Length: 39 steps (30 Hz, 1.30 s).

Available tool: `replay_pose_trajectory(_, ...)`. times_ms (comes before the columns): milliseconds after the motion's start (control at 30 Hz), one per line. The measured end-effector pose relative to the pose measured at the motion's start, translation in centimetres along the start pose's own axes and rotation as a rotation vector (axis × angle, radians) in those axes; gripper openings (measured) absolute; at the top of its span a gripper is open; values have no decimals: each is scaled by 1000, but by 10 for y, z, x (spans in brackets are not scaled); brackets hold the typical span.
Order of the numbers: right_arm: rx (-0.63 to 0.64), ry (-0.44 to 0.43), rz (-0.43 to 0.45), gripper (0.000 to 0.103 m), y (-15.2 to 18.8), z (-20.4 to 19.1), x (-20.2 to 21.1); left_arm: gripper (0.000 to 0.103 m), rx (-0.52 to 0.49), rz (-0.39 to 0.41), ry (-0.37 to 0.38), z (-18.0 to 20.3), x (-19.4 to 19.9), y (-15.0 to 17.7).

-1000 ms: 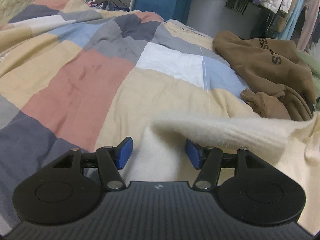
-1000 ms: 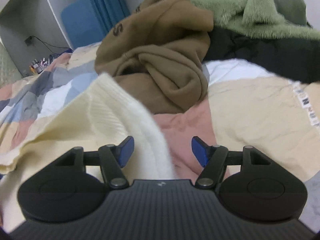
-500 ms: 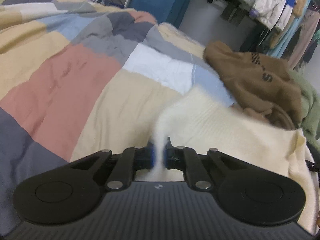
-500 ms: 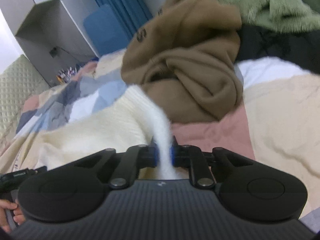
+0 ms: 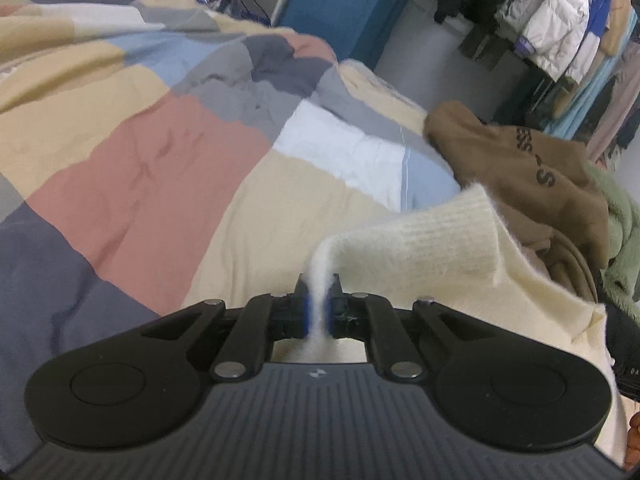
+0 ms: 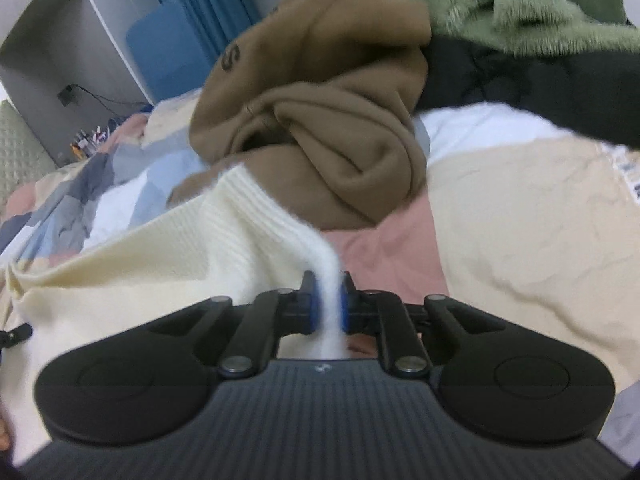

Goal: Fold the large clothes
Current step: 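Pinch the folded sweatshirt edge with both tools to press it flat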

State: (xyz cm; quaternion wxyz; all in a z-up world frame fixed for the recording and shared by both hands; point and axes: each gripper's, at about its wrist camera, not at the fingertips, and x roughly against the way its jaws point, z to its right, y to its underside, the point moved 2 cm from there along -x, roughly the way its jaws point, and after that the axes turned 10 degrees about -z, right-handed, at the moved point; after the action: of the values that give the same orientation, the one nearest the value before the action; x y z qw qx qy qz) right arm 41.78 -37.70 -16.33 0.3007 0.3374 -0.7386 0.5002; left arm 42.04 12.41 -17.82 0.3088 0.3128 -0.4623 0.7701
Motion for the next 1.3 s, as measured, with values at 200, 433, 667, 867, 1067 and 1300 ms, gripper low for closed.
replay_pose_trajectory(200, -25, -38, 45, 29, 1, -8, 26, 46, -33, 36, 12, 9, 18, 2)
replay_pose_trajectory(433, 28, -157, 131, 55, 7, -33, 55, 54, -214, 96, 73, 45, 45, 17)
replay_pose_trajectory(667, 107, -119, 60, 53, 7, -50, 23, 54, -260, 43, -6, 56, 10, 24)
replay_pose_trajectory(867, 119, -92, 1, 38, 8, -55, -7, 55, -249, 46, 16, 59, 1, 20)
replay_pose_trajectory(1067, 141, -153, 17, 13, 11, -62, -4, 69, -253, -36, 21, 58, -16, 23)
replay_pose_trajectory(1300, 154, -222, 78, 12, 6, -67, 14, 72, -246, -121, 57, 59, -29, 31)
